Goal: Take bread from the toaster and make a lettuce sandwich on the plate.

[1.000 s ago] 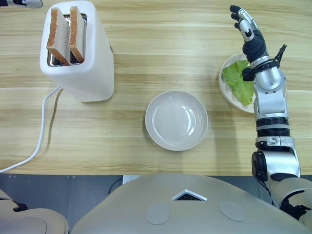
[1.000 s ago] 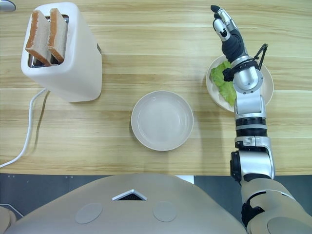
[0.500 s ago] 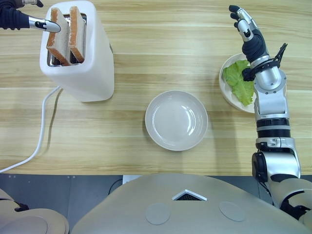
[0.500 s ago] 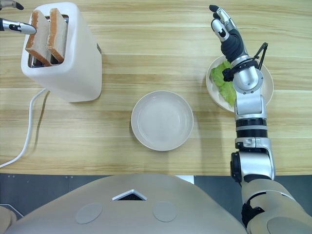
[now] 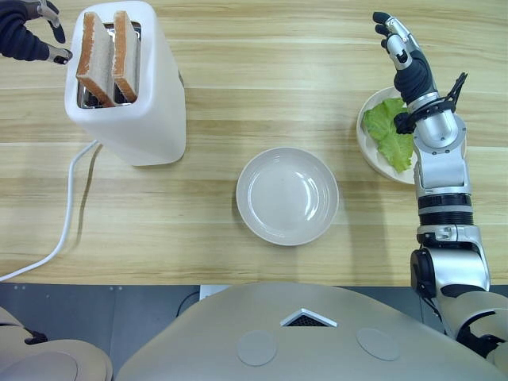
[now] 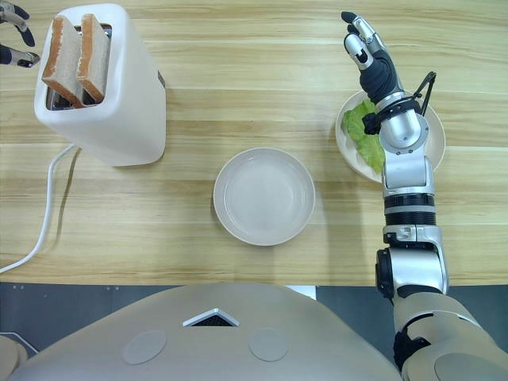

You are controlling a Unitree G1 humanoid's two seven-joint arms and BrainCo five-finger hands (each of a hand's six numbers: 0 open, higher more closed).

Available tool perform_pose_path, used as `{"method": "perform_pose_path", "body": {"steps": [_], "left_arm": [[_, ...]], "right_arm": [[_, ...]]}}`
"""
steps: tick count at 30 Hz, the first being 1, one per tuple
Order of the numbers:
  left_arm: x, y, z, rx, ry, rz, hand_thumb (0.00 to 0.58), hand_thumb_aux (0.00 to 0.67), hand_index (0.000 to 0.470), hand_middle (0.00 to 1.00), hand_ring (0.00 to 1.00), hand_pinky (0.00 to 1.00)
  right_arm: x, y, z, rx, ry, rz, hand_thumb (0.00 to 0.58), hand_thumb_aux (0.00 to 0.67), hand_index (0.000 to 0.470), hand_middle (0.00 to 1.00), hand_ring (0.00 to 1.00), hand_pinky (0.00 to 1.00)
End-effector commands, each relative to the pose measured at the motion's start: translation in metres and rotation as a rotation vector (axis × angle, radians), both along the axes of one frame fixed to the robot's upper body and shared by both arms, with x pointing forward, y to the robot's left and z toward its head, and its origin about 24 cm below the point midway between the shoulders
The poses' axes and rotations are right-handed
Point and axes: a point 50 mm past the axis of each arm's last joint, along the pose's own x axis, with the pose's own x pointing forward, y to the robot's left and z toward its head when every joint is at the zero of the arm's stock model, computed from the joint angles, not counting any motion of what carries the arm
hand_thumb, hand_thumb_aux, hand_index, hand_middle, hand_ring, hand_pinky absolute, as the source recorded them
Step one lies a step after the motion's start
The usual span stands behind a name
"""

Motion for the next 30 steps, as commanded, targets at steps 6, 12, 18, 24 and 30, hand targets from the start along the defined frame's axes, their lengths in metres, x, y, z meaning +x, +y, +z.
{"method": "perform_pose_path", "body": {"steps": [6,12,18,24,30], "left_arm": [[0.002,0.001,0.018,0.002,-0.033,0.009,0.466,0.373,0.262,0.0,0.0,0.0],[0.005,-0.005,0.014,-0.027,-0.019,-0.01,0.464,0.37,0.26,0.0,0.0,0.0],[0.009,-0.011,0.002,-0.047,0.034,-0.028,0.449,0.352,0.247,0.0,0.0,0.0],[0.013,-0.011,-0.005,-0.07,0.068,-0.02,0.445,0.347,0.243,0.0,0.0,0.0],[0.014,-0.009,-0.006,-0.073,0.072,-0.005,0.454,0.357,0.251,0.0,0.0,0.0]], "right_arm": [[-0.001,-0.002,-0.004,-0.016,0.023,-0.006,0.0,0.0,0.0,0.0,0.0,0.0],[-0.001,-0.002,-0.004,-0.017,0.023,-0.009,0.0,0.0,0.0,0.0,0.0,0.0],[-0.002,-0.001,-0.003,-0.017,0.02,-0.008,0.0,0.0,0.0,0.0,0.0,0.0],[-0.003,0.001,-0.003,-0.019,0.021,-0.004,0.0,0.0,0.0,0.0,0.0,0.0],[-0.003,0.001,-0.003,-0.024,0.024,-0.007,0.0,0.0,0.0,0.0,0.0,0.0]]}}
